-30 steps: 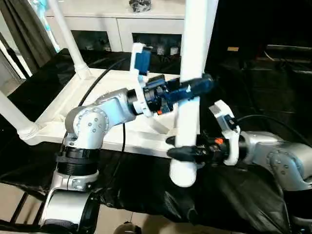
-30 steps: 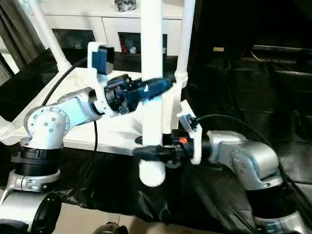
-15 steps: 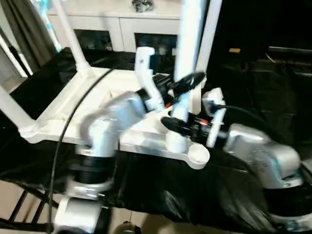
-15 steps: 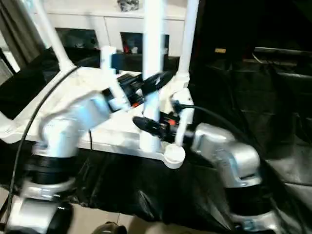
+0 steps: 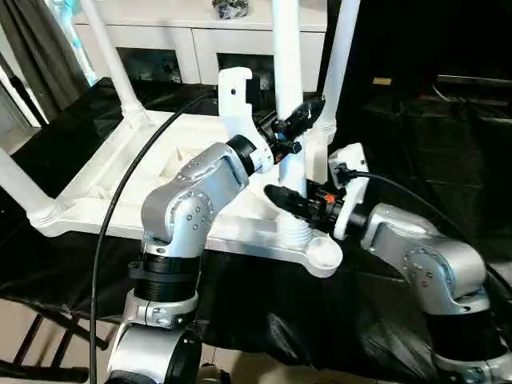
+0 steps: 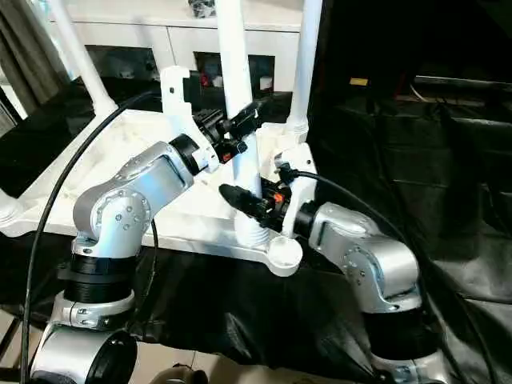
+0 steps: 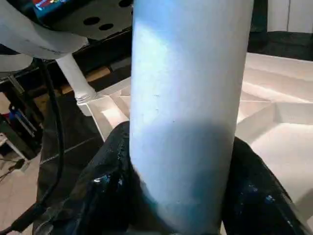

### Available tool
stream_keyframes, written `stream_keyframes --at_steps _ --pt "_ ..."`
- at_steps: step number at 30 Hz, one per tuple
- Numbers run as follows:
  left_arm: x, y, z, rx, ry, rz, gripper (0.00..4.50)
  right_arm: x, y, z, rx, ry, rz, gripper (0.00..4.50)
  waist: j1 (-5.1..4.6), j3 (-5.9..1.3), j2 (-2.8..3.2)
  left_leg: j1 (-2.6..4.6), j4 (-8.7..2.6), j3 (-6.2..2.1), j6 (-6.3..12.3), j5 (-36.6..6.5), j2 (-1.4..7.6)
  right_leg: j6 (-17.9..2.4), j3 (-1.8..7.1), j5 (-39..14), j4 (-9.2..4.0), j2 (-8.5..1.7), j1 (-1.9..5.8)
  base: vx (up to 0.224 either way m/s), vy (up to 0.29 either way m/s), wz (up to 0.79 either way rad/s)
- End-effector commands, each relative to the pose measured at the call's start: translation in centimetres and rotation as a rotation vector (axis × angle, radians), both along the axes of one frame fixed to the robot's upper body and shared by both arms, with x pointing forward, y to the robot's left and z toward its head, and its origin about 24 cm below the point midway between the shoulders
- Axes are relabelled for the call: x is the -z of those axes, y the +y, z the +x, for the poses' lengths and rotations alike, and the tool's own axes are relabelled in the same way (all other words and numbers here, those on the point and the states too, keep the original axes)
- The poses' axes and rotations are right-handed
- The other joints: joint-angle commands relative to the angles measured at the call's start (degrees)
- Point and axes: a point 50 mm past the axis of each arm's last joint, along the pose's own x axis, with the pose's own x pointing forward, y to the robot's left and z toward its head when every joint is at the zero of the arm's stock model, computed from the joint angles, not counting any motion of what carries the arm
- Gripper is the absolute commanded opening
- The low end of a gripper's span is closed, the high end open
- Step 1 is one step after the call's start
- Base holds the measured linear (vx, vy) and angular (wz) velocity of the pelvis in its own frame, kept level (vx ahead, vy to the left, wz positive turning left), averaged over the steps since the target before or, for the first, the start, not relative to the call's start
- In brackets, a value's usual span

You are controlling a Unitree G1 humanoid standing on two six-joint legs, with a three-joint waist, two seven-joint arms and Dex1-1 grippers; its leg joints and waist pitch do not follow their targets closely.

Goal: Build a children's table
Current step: Pick table leg

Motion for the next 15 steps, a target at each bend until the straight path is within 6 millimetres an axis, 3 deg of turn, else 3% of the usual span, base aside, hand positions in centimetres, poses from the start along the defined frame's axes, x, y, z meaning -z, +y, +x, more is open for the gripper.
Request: stream_keyframes --at_steps 1,5,9,15 --pt "-0.4 0.0 0.1 -0.005 -0.008 -0.013 1.81 -0.8 1.1 -0.7 -0.081 -0.041 0.013 2.45 -0.03 -4.35 -0.69 1.07 -3.7 -0.4 -0.23 -10.37 1.08 -8.53 1.75 -11.52 -4.36 -2.05 2.98 0.0 0.0 0.0" --pt "-0.6 0.3 -0.7 0.193 -0.084 -0.029 1.81 -0.7 -0.2 -1.1 -0.207 -0.005 -0.008 2.78 0.08 -4.36 -0.71 1.1 -3.67 -0.36 0.29 -10.56 1.08 -8.56 1.76 -12.24 -4.36 -2.09 3.01 0.0 0.0 0.0" --pt "-1.1 0.8 -1.6 0.369 -0.148 -0.028 1.81 -0.5 -1.3 -1.6 -0.349 0.034 -0.067 3.12 0.21 -4.38 -0.84 1.19 -3.58 -0.37 0.94 -9.97 1.17 -10.13 1.77 -10.33 -4.02 -2.13 3.15 0.0 0.0 0.0" --pt "-2.0 1.5 -2.2 0.516 -0.172 -0.098 1.81 -1.1 -2.0 -1.7 -0.426 0.062 -0.037 3.68 0.17 -4.34 -0.99 1.22 -3.41 -0.22 1.6 -9.7 1.19 -12.16 1.77 -11.08 -3.81 -2.28 3.12 0.0 0.0 0.0"
